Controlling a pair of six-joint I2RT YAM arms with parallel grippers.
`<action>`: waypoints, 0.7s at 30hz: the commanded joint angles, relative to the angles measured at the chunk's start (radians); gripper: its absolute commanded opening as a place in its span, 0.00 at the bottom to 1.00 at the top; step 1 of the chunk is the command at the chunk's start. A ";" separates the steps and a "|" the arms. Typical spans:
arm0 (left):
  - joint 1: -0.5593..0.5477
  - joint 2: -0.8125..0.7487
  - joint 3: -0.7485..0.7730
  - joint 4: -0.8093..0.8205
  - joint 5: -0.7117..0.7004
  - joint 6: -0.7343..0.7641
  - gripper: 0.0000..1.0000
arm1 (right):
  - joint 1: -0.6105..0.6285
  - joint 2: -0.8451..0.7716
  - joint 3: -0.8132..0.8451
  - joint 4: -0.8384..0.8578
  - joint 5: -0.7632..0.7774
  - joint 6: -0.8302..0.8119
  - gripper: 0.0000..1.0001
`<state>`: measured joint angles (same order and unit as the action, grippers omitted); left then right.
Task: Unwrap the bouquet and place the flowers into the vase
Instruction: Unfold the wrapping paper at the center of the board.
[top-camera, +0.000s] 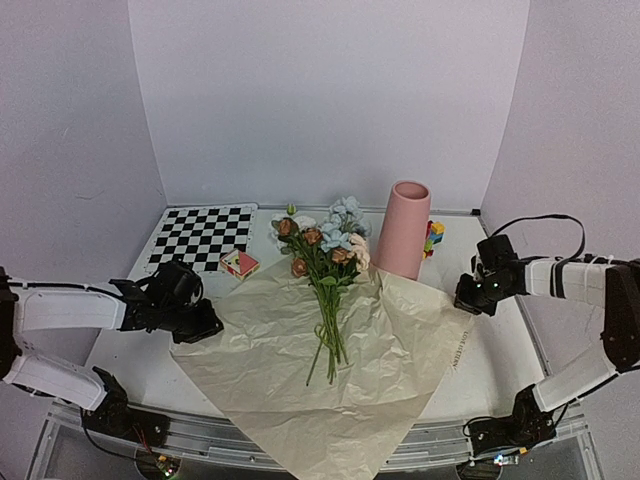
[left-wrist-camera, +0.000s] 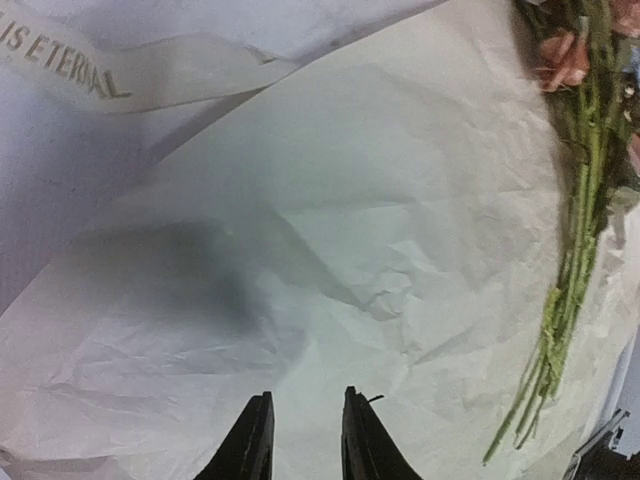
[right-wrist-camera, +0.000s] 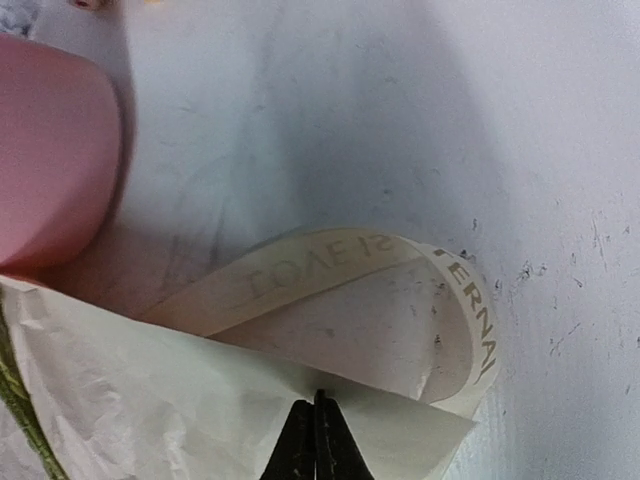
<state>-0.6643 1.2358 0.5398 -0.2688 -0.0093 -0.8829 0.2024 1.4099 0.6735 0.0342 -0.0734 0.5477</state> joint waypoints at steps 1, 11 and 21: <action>0.002 -0.094 0.081 0.028 0.071 0.072 0.31 | 0.003 -0.114 -0.018 -0.011 -0.134 -0.077 0.15; -0.136 -0.060 0.142 0.206 0.094 0.046 0.36 | 0.246 -0.222 0.005 0.006 -0.139 0.004 0.21; -0.239 0.152 0.240 0.384 -0.015 0.012 0.35 | 0.424 -0.282 -0.062 0.171 -0.182 0.067 0.22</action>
<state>-0.9080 1.3287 0.7125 -0.0189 0.0351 -0.8543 0.5926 1.1452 0.6328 0.1306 -0.2191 0.5979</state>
